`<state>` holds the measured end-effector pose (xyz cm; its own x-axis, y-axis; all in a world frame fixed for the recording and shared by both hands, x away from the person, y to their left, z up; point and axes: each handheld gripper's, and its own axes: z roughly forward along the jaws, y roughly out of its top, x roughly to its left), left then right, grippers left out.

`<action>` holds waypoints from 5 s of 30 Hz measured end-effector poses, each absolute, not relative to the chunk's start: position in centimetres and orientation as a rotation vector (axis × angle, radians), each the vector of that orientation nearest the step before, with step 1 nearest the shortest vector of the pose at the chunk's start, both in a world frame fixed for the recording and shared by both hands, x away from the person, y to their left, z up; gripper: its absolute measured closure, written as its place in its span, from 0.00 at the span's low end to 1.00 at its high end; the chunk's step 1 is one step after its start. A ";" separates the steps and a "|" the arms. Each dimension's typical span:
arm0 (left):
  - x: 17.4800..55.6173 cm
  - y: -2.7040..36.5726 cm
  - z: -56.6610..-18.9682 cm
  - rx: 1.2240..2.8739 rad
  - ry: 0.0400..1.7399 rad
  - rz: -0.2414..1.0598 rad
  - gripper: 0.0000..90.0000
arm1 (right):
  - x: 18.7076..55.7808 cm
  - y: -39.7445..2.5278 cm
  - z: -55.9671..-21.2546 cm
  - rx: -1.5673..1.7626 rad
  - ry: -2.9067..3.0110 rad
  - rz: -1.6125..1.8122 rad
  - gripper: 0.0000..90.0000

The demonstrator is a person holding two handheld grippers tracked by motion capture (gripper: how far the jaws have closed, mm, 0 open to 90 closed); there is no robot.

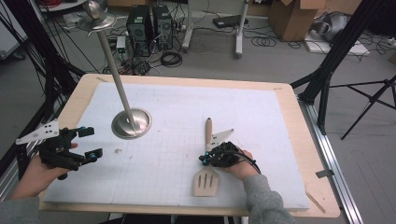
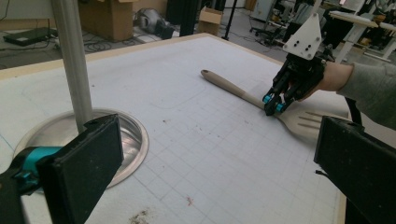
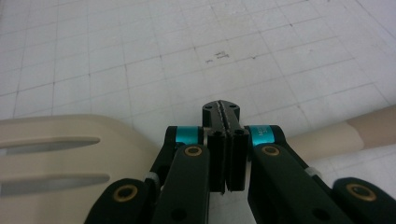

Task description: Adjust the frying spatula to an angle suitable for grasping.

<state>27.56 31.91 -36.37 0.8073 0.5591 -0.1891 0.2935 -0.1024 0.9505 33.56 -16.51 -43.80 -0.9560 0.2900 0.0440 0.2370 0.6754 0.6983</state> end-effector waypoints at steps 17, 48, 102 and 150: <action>27.8 31.9 -36.4 1.686 0.668 0.234 0.02 | 33.1 -18.4 -43.8 0.486 2.795 1.217 1.00; 28.0 31.5 -36.5 1.698 0.664 0.234 0.02 | 31.1 -23.1 -44.4 0.608 2.812 1.322 1.00; 24.6 34.9 -37.0 1.679 0.772 0.316 0.02 | 38.4 -20.0 -44.8 0.582 2.738 1.327 1.00; 28.5 31.1 -37.3 1.732 0.677 0.221 0.02 | 32.8 -19.6 -43.6 0.323 2.898 1.137 1.00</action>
